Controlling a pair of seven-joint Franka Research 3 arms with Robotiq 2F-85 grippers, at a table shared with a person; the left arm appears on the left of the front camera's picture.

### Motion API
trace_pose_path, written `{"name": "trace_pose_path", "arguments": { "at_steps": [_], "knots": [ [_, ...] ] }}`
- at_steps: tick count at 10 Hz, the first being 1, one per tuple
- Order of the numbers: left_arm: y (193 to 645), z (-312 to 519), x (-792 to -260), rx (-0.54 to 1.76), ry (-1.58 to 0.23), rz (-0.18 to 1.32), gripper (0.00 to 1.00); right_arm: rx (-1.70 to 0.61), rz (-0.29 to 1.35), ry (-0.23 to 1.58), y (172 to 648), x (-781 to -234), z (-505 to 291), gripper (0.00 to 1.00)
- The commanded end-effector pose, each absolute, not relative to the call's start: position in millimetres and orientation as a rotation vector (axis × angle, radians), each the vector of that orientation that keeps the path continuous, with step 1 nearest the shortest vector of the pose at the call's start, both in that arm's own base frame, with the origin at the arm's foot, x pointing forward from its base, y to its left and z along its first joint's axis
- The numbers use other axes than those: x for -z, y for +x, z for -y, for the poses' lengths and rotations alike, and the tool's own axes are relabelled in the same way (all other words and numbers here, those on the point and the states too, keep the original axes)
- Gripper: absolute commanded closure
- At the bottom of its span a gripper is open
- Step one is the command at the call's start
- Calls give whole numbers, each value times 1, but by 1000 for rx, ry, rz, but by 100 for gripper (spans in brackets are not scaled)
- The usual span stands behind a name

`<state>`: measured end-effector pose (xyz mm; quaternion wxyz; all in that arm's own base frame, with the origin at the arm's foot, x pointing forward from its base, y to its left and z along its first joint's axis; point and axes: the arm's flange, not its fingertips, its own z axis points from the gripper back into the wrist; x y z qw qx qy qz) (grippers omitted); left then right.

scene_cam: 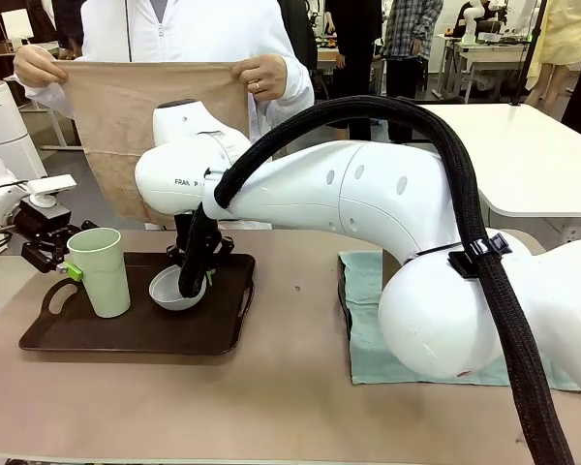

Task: Set up a tray with a mat and arrange the tableware.
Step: Pick up the Picnic Bowl and Reusable plastic cup from the Handle tray in front of the human's position and hold them in the air.

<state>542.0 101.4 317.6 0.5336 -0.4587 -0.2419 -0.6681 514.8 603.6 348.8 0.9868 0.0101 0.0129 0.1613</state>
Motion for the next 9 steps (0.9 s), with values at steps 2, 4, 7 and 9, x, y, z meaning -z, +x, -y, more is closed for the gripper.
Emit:
{"name": "trace_pose_path", "arguments": {
  "at_steps": [2, 4, 7, 9],
  "knots": [
    [542, -101, -318, 1592, -1093, 576, 100, -324, -26, 20, 515, -349, -604, 100],
    [542, -101, -319, 1596, -1084, 577, 11, -324, -26, 22, 515, -349, -604, 95],
    [520, -106, -386, 1583, -1039, 706, 11, -359, 8, 66, 475, -413, -599, 95],
    [495, -105, -434, 1606, -992, 766, 11, -373, 78, 64, 448, -464, -591, 95]
  ]
}}
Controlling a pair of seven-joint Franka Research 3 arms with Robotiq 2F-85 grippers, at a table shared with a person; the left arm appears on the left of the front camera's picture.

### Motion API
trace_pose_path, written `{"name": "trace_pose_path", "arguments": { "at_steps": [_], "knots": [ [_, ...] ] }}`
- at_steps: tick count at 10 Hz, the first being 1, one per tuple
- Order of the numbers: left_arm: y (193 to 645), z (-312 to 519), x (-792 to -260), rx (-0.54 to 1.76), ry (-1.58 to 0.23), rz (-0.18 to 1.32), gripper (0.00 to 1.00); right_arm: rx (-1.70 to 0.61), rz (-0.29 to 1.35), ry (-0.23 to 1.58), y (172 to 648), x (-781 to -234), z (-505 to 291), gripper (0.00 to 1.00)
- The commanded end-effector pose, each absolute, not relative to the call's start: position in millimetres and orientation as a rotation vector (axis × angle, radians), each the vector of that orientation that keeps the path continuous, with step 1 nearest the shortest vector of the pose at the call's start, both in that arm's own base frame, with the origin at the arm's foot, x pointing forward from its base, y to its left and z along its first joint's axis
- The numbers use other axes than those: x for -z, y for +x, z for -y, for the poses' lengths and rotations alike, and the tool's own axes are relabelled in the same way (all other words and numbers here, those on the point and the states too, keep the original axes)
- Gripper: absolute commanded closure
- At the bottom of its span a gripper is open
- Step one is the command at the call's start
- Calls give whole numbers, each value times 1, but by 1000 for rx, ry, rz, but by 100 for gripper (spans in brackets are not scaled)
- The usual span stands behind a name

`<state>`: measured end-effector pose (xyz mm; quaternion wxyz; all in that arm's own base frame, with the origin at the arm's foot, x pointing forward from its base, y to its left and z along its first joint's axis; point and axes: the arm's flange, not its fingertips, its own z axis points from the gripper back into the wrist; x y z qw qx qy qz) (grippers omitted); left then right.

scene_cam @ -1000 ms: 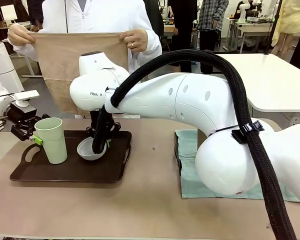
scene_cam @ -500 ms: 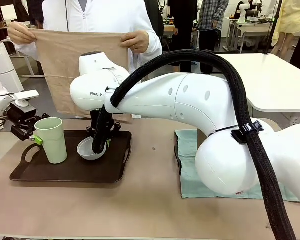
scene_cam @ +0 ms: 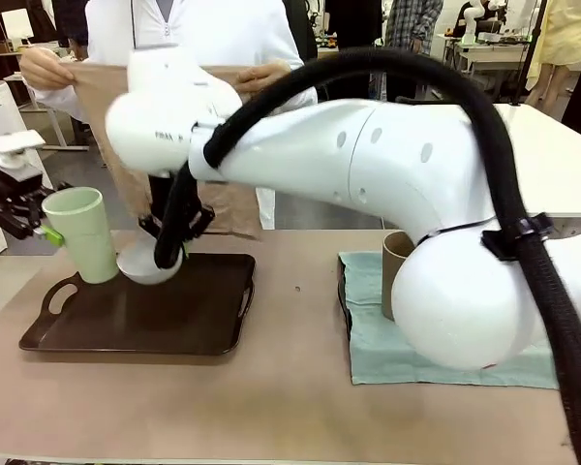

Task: Set up a tray with a mat and arrange the tableware.
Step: Pick up the Picnic Bowl and Reusable plastic cup from the Handle tray in front of the human's position and hold them in the air.

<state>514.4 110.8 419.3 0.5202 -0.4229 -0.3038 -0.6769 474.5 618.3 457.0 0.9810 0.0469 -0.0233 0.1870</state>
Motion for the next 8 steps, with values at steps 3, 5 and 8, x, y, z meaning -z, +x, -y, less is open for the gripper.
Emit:
{"name": "trace_pose_path", "arguments": {
  "at_steps": [3, 5, 8],
  "knots": [
    [454, -100, -497, 1662, -900, 838, 11, -339, 170, 8, 409, -524, -574, 95],
    [437, -96, -522, 1661, -860, 865, 11, -318, 179, 8, 399, -538, -563, 95],
    [445, -105, -520, 1698, -874, 840, 11, -351, 159, 41, 425, -564, -600, 95]
  ]
}}
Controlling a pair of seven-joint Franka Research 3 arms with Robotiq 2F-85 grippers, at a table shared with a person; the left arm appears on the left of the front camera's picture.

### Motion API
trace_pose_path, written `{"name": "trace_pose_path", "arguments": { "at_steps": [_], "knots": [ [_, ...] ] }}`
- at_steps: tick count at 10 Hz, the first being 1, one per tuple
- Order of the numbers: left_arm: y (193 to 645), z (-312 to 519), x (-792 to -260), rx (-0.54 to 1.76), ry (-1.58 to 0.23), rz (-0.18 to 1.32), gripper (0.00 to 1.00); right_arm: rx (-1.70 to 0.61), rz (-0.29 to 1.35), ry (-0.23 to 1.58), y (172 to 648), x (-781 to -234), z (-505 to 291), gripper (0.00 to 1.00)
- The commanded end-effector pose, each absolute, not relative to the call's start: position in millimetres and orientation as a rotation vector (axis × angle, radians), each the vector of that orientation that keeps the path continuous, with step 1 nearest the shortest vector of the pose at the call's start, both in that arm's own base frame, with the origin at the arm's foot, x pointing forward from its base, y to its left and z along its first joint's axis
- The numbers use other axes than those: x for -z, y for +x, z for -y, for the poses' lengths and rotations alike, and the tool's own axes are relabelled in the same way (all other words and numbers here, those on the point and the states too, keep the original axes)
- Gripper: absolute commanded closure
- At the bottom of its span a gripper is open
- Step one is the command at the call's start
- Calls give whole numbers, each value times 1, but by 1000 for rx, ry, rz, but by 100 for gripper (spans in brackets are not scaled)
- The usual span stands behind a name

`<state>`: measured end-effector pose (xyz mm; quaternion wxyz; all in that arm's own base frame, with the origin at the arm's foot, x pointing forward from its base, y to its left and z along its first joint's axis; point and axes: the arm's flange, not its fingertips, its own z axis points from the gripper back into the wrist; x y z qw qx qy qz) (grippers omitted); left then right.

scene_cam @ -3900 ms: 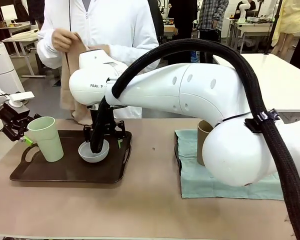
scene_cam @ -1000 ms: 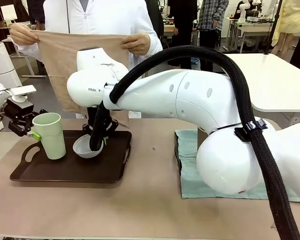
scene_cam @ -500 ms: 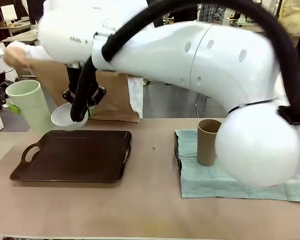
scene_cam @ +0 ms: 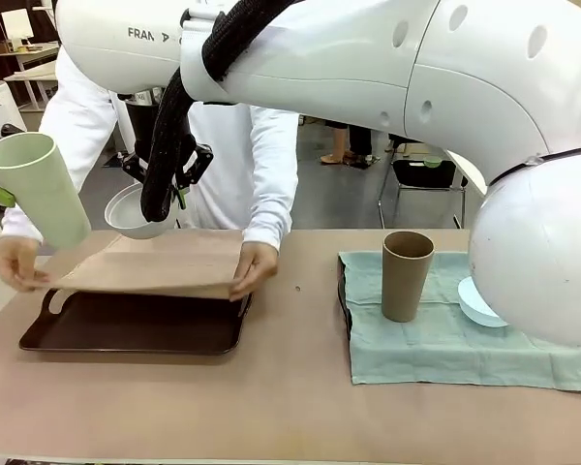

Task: Set up a tray with a mat and arrange the tableware.
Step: Pick up the Picnic Bowl and Reusable plastic cup from the Handle tray in front of the human's position and hold them in the air, then place the Picnic Bowl and Reusable plastic cup back onto the Handle tray in front of the human's position.

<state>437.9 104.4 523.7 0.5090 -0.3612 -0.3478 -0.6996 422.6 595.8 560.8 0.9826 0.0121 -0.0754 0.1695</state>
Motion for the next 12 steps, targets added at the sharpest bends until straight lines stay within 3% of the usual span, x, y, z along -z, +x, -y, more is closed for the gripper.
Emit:
{"name": "trace_pose_path", "arguments": {
  "at_steps": [1, 12],
  "knots": [
    [445, -105, -520, 1698, -874, 840, 11, -351, 159, 41, 425, -564, -600, 95],
    [445, -105, -520, 1698, -874, 840, 11, -351, 159, 41, 425, -564, -600, 95]
  ]
}}
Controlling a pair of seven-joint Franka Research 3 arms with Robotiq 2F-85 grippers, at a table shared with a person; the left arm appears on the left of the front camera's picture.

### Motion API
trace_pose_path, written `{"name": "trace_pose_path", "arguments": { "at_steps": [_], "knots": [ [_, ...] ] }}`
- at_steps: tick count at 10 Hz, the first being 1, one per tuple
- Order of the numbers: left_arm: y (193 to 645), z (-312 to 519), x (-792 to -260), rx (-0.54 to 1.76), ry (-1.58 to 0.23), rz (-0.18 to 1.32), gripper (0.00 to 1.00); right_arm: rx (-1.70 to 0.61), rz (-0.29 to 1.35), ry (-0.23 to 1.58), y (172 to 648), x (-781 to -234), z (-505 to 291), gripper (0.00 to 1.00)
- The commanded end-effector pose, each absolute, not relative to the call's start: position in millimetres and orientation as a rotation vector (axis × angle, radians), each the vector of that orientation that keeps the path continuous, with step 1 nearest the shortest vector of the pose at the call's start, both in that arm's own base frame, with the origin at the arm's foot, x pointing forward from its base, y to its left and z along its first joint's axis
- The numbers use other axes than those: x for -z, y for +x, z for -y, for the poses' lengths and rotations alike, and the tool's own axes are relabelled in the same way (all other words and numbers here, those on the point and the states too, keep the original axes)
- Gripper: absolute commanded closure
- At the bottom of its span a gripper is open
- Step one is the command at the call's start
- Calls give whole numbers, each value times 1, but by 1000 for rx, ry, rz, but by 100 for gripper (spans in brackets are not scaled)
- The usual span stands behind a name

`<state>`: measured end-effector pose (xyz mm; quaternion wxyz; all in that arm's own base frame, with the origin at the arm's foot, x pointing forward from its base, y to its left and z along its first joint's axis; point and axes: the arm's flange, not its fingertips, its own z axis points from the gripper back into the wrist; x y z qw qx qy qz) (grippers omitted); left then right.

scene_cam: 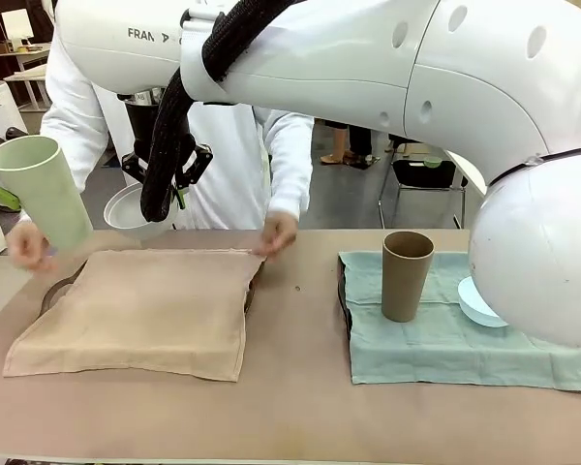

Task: Set up a tray with a mat and arrange the tableware.
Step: Place the Picnic Bowl and Reusable plastic cup back onto the Handle tray in front of the human's position.

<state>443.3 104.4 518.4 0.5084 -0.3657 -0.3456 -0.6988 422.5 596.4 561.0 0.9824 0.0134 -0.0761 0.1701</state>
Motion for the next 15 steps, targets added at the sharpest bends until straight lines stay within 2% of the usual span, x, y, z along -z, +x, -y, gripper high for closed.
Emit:
{"name": "trace_pose_path", "arguments": {
  "at_steps": [1, 15],
  "knots": [
    [445, -105, -520, 1698, -874, 840, 11, -351, 159, 41, 425, -564, -600, 95],
    [445, -105, -520, 1698, -874, 840, 11, -351, 159, 41, 425, -564, -600, 95]
  ]
}}
